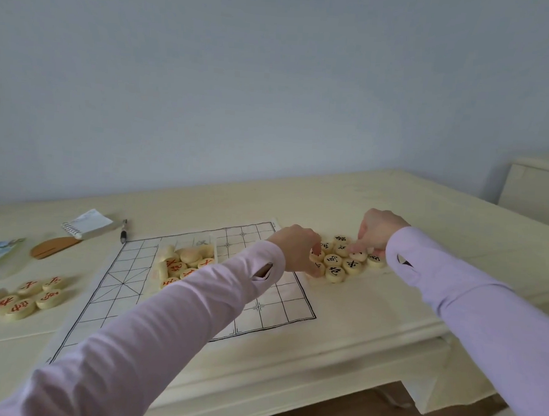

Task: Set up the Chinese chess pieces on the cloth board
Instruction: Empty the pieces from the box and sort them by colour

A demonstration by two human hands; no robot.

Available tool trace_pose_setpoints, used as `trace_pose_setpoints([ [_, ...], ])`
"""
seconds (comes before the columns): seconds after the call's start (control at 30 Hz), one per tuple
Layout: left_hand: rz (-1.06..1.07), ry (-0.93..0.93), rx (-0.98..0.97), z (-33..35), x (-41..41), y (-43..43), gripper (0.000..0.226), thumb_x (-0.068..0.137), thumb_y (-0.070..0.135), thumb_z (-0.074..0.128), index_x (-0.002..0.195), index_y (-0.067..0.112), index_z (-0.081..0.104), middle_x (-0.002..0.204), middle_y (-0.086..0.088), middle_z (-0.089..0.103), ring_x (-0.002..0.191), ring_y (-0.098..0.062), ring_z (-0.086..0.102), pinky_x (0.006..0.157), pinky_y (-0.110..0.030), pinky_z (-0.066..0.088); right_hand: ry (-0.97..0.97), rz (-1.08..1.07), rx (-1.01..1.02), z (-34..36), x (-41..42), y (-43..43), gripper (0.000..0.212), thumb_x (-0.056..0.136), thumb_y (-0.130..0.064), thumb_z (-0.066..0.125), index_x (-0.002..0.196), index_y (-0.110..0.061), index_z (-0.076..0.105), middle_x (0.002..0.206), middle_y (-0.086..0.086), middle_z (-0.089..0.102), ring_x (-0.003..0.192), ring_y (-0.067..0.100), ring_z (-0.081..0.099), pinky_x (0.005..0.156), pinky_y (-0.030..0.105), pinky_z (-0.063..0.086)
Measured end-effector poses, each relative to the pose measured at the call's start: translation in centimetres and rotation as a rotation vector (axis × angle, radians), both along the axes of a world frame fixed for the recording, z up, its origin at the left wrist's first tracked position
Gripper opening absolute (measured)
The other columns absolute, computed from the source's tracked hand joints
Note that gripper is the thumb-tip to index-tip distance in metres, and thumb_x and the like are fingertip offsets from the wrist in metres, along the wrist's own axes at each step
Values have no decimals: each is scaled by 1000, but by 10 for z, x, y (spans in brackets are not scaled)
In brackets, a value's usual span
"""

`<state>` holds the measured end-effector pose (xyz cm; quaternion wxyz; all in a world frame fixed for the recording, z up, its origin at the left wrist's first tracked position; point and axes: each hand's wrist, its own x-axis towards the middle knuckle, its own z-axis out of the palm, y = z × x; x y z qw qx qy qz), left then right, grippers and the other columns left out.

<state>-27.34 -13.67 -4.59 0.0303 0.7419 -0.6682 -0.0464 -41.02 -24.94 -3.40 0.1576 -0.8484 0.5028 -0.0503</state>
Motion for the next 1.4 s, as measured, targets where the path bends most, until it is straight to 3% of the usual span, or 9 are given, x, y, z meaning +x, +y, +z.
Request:
trace_pose_setpoints([
  [0.2, 15, 29, -25, 28, 23, 25, 43, 81, 33, 70, 118, 16, 58, 101, 2, 65, 100, -19, 58, 87, -30, 46, -222, -23, -133, 9, 13, 15, 33, 84, -22, 62, 106, 3, 66, 101, 21, 69, 63, 27, 52, 83, 36, 53],
  [0.3, 74, 50, -98, 43, 46, 47, 38, 83, 38, 68, 113, 17, 61, 92, 4, 63, 89, -16, 59, 83, -27, 46, -328, 73, -125, 11, 33, 35, 26, 85, -26, 62, 98, -4, 70, 96, 15, 71, 77, 33, 67, 83, 40, 55],
  [0.47, 309, 96, -261, 57, 104, 92, 17, 93, 23, 54, 105, 15, 62, 72, 1, 69, 73, -16, 63, 79, -29, 49, -492, 363, 62, 15, 77, 82, 20, 86, -26, 65, 97, -10, 69, 83, 6, 70, 66, 15, 62, 71, 28, 54],
  [0.63, 363, -81, -41, 42, 147, 125, 32, 88, 9, 56, 120, 15, 61, 115, -2, 64, 106, -19, 58, 93, -28, 45, -360, 571, 62, 13, 121, 114, 25, 86, -25, 65, 108, -14, 68, 94, 2, 68, 87, 13, 60, 78, 21, 43],
  [0.77, 280, -79, 9, 22, 156, 125, 33, 88, 23, 62, 120, 19, 61, 118, 5, 64, 111, -14, 55, 96, -26, 40, -119, 683, -74, 11, 152, 133, 35, 86, -26, 64, 120, -17, 63, 115, 2, 61, 102, 17, 56, 79, 24, 39],
  [0.9, 211, -141, 44, 8, 155, 111, 33, 92, 33, 54, 124, 29, 57, 123, 12, 60, 122, -16, 40, 101, -35, 28, 32, 674, -155, 2, 176, 136, 28, 85, -12, 57, 109, -19, 69, 113, 7, 61, 99, 28, 60, 78, 30, 49],
  [1.13, 271, 14, 139, 20, 161, 115, 30, 77, 41, 71, 104, 27, 68, 102, 11, 69, 103, -12, 59, 97, -30, 37, 196, 684, -107, -2, 191, 136, 49, 75, -18, 75, 121, -17, 59, 115, 2, 62, 103, 24, 61, 77, 28, 47],
  [1.23, 284, 186, 195, 31, 159, 123, 30, 83, 51, 59, 85, 25, 73, 88, 12, 70, 86, -4, 60, 85, -25, 40, 193, 700, -65, -2, 193, 134, 42, 74, -22, 76, 113, -17, 62, 109, 1, 64, 99, 23, 61, 74, 28, 46],
  [1.4, 317, -68, -57, 25, 166, 118, 24, 90, 35, 56, 94, 20, 74, 95, 4, 71, 93, -16, 61, 87, -30, 37, 80, 657, -203, 6, 195, 132, 21, 88, -28, 60, 103, -16, 67, 98, 2, 71, 96, 23, 64, 73, 30, 47],
])
